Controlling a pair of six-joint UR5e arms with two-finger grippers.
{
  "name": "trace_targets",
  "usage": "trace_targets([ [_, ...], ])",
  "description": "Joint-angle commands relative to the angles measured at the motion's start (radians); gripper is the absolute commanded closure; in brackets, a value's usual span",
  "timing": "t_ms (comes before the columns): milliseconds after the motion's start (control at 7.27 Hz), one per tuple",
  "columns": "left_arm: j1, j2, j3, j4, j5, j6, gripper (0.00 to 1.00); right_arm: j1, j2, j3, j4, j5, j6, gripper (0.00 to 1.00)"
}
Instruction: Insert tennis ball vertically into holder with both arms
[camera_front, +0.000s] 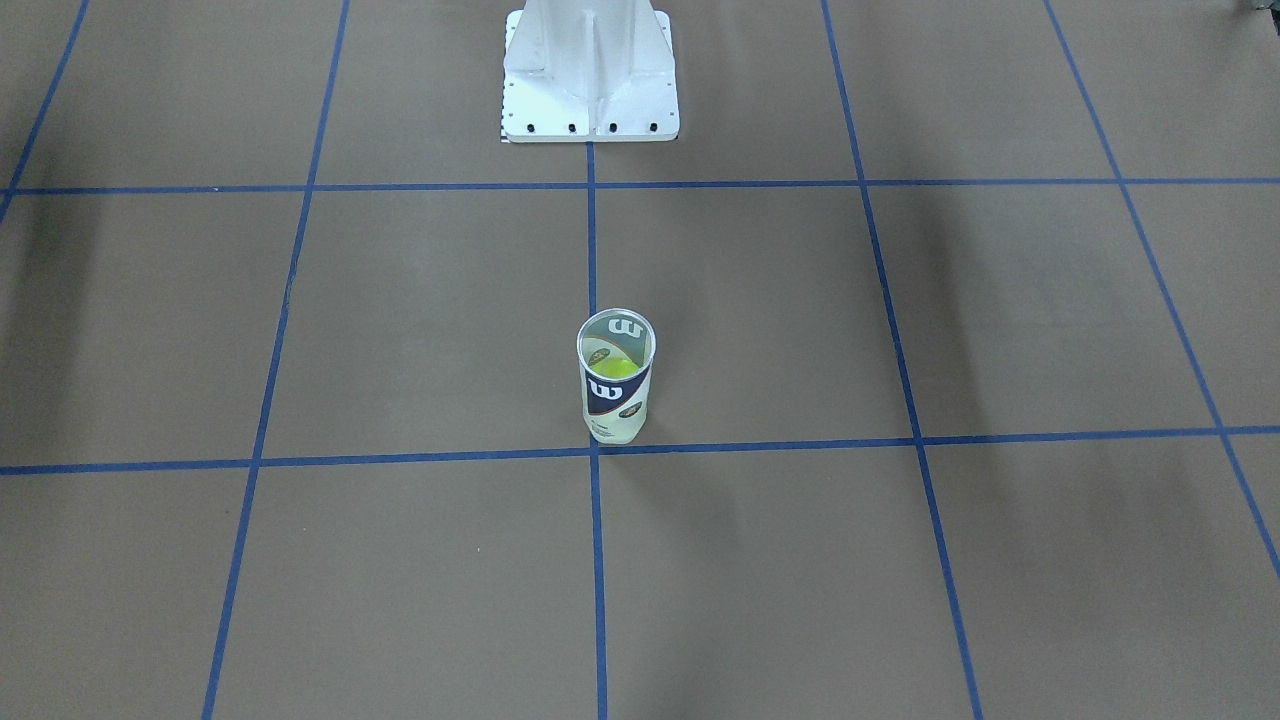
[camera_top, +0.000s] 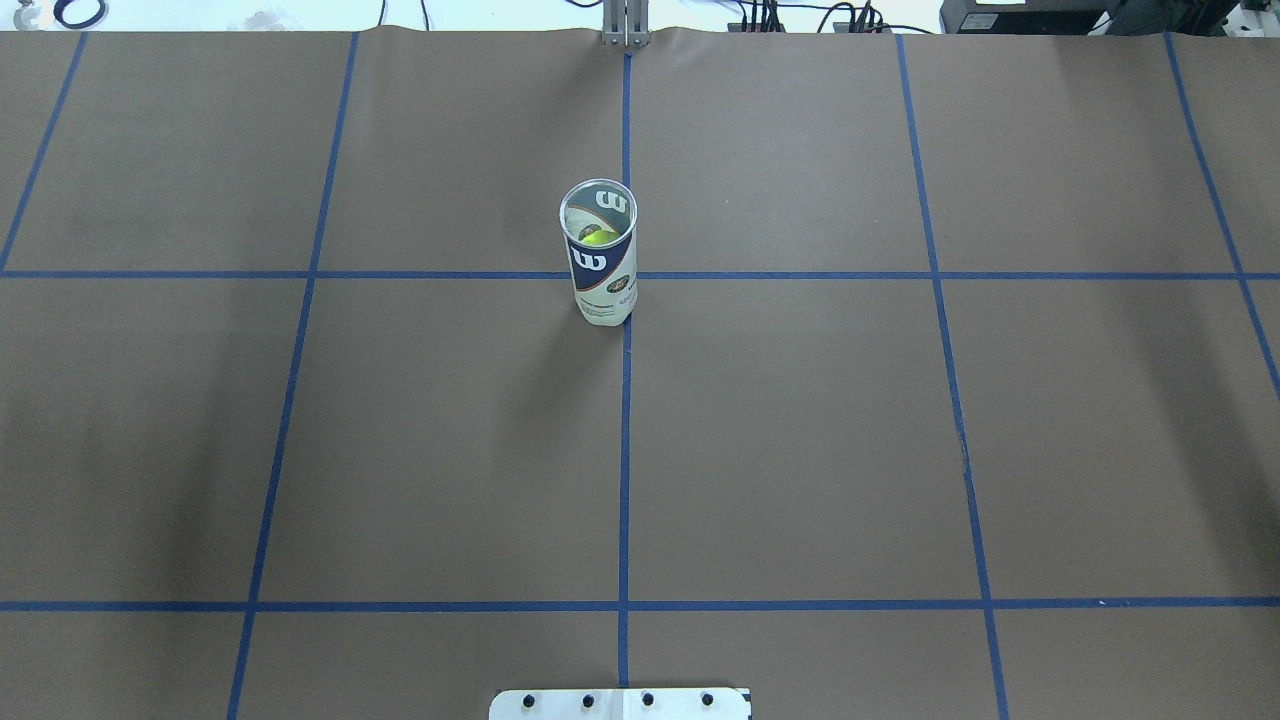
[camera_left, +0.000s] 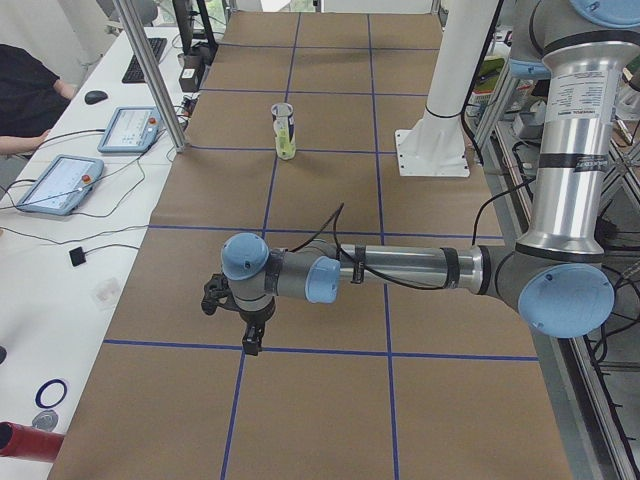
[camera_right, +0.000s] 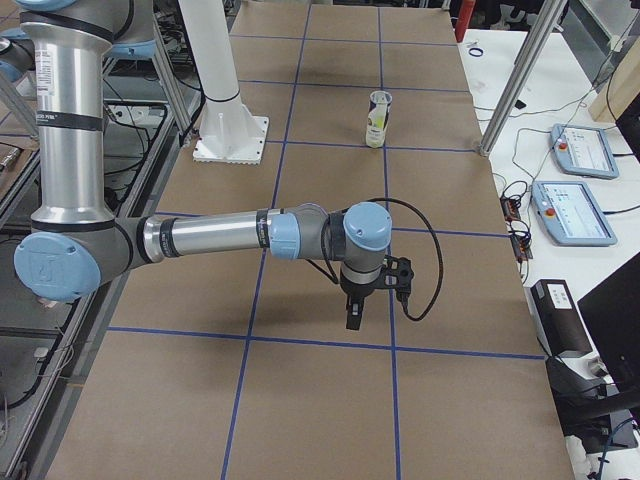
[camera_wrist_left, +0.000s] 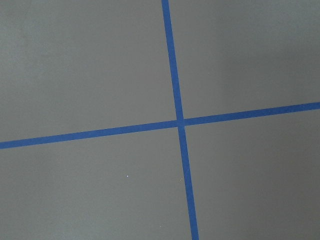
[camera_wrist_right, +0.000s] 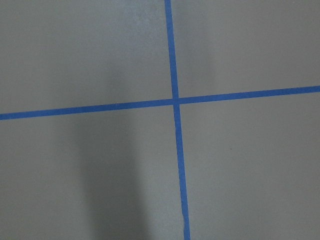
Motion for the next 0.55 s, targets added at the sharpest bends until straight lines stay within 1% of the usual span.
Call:
trace_targets([
  [0,0.0,0.003,0.002,0.002,0.0,0.0,0.0,0.024,-0.024,-0.002,-0.005,0.014,-0.078,0.0],
  [413,0.0,0.021,0.002,0.0,-0.002,0.003,0.0,0.024,-0.034,-0.002,0.004,0.013,-0.08,0.0],
])
